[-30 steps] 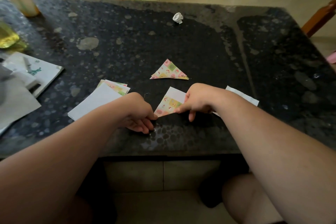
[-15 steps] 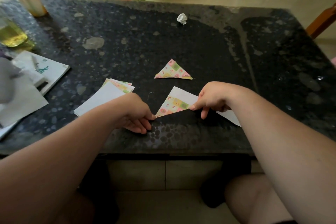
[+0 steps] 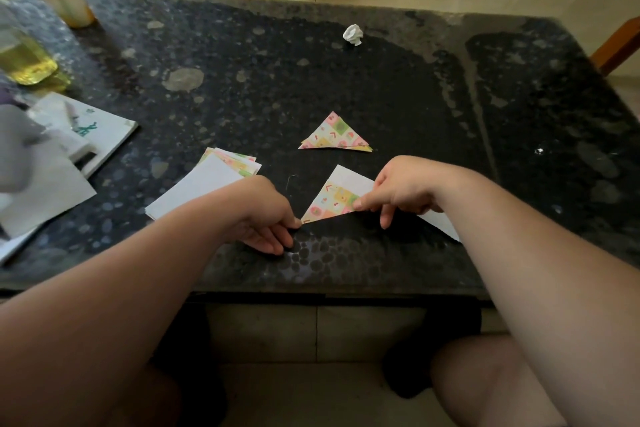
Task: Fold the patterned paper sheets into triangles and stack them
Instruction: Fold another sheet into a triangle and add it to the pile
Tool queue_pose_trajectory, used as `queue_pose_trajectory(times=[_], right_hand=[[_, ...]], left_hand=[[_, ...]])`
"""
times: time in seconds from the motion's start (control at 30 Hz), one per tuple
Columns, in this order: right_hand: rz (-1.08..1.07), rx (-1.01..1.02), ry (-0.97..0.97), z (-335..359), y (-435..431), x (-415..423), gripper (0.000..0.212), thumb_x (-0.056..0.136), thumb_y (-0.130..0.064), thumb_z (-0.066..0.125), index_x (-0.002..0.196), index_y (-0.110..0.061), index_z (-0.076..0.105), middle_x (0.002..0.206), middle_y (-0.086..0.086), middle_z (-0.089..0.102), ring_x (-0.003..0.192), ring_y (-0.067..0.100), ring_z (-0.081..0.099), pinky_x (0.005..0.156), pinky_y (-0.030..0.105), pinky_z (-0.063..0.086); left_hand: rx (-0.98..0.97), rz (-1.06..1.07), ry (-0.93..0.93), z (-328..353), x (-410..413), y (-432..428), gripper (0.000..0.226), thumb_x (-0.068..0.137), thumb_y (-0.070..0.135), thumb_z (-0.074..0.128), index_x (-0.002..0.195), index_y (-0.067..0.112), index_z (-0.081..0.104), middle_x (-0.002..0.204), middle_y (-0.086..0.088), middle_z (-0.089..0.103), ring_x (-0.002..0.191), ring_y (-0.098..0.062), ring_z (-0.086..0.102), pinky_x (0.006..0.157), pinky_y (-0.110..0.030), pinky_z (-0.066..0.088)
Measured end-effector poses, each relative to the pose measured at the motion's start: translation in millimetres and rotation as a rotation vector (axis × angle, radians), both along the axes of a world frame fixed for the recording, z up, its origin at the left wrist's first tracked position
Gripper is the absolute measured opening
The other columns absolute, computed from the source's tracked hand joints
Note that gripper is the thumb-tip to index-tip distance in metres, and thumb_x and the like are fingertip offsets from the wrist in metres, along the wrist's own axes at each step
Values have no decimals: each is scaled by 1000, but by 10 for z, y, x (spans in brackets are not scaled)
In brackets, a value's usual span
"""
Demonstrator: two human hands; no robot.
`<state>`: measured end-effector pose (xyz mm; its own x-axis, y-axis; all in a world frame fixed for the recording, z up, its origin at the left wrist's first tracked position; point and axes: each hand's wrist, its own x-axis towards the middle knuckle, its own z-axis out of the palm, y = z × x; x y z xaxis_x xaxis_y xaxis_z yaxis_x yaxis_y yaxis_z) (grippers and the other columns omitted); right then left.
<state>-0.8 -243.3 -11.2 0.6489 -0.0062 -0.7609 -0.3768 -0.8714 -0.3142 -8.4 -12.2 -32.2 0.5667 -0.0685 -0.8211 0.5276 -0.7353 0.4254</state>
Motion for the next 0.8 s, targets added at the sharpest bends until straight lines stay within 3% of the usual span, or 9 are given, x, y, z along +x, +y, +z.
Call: queue_pose_trajectory(times=[0.17,0.43,0.63,0.7,0.8], right_hand=[[63,-82,5,-46,87,-2,49,86,-57,75,107,-13,72,76,-3,79,71,18,54,73,35,44],[29,-12,42,-63,7,29,27,94,-41,73,102,-15,69,81,1,80,59,16,46,62,32,39],[10,1,70,-61,-4,48,19,99,-32,68,102,-14,69,82,3,80,52,14,46,55,28,36],[10,-13,74,-51,12,61,21,98,-34,69,104,-15,69,82,2,80,53,15,46,56,28,36],[3,-120,71,-44,-4,79,39,91,-48,75,107,-14,68,78,1,79,60,17,50,61,31,39]], left_hand=[[15,-12,1,8,2,16,18,96,14,69,102,-3,65,68,-13,74,50,-21,68,48,-29,55],[18,-64,-112,69,-15,145,18,96,13,70,90,-2,62,70,-16,74,53,-23,69,47,-29,56],[-1,-76,-335,98,22,-21,30,93,35,73,89,7,63,66,-5,74,48,-13,65,41,-22,47],[89,-204,-440,67,-15,-120,33,89,46,74,85,14,66,67,2,73,52,-9,65,47,-24,49],[206,-341,-506,-4,-40,-237,35,83,54,77,81,21,66,79,2,71,75,-15,66,70,-35,58]])
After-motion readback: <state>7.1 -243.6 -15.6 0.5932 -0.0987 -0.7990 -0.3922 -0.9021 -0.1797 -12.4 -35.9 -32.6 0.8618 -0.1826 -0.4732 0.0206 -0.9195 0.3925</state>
